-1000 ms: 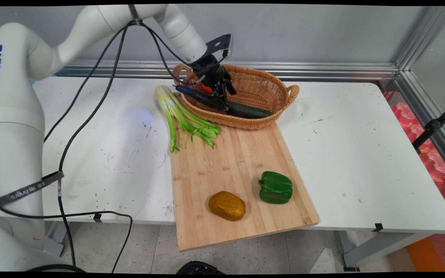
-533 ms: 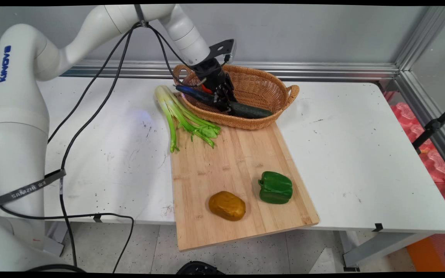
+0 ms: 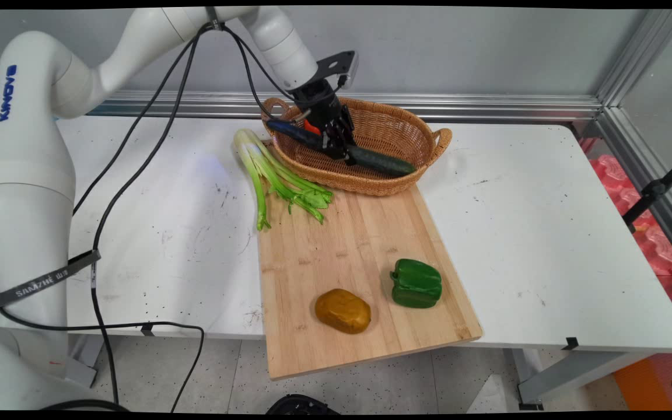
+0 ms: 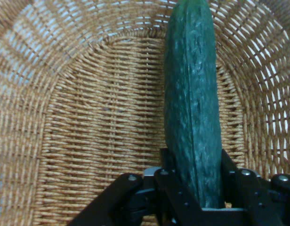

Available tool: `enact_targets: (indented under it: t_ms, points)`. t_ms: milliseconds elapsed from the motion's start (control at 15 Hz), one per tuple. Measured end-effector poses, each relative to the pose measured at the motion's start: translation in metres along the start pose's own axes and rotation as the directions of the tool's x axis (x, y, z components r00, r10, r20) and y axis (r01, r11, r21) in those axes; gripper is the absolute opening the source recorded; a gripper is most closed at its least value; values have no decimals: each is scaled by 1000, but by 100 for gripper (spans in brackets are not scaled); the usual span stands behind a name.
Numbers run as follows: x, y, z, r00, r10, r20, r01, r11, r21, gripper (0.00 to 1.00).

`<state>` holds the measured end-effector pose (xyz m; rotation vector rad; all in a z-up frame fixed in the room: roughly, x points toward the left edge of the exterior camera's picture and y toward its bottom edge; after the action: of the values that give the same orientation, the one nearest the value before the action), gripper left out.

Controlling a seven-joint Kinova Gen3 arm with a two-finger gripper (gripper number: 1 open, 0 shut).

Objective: Place the picked object on the cutting board

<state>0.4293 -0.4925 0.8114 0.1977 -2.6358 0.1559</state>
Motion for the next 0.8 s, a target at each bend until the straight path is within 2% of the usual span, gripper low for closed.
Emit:
enact_targets:
  t_ms: [800]
  points:
    - [16, 13, -62, 1000, -5, 6, 5, 998, 65, 0]
